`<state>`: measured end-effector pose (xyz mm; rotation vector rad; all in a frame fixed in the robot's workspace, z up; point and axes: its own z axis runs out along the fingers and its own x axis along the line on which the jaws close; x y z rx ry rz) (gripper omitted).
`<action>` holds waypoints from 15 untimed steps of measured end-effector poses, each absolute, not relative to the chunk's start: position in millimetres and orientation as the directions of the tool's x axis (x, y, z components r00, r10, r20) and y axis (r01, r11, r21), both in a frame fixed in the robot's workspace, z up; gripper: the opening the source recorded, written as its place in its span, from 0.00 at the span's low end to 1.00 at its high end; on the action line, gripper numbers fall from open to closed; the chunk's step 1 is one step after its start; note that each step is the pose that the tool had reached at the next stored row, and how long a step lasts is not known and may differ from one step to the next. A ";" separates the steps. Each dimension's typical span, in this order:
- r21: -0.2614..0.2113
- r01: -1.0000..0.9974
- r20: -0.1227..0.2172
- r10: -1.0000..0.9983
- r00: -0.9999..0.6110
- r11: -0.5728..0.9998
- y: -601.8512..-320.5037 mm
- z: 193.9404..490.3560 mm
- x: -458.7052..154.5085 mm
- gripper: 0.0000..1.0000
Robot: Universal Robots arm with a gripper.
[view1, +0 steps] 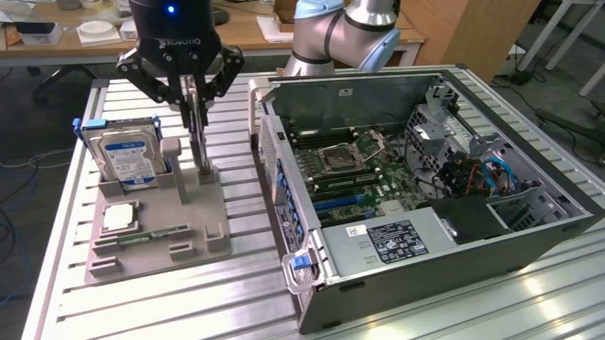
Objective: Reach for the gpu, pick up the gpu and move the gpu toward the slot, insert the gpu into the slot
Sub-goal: 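Pick up the gpu and move the gpu toward the slot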
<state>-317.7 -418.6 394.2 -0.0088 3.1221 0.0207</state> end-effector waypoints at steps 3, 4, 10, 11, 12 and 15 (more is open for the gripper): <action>0.013 -0.006 -0.019 -0.005 -1.000 1.000 -418.6 399.1 -317.7 0.27; 0.013 -0.006 -0.019 -0.006 -1.000 1.000 -418.6 400.2 -317.6 0.27; -0.010 -0.006 -0.019 -0.006 -1.000 1.000 -418.7 402.1 -317.6 0.27; -0.010 -0.006 -0.019 -0.006 -1.000 1.000 -418.7 402.2 -317.6 0.27; -0.011 -0.006 -0.019 -0.006 -1.000 1.000 -418.7 402.2 -317.6 0.27; -0.011 -0.006 -0.019 -0.006 -1.000 1.000 -418.5 402.2 -317.0 0.27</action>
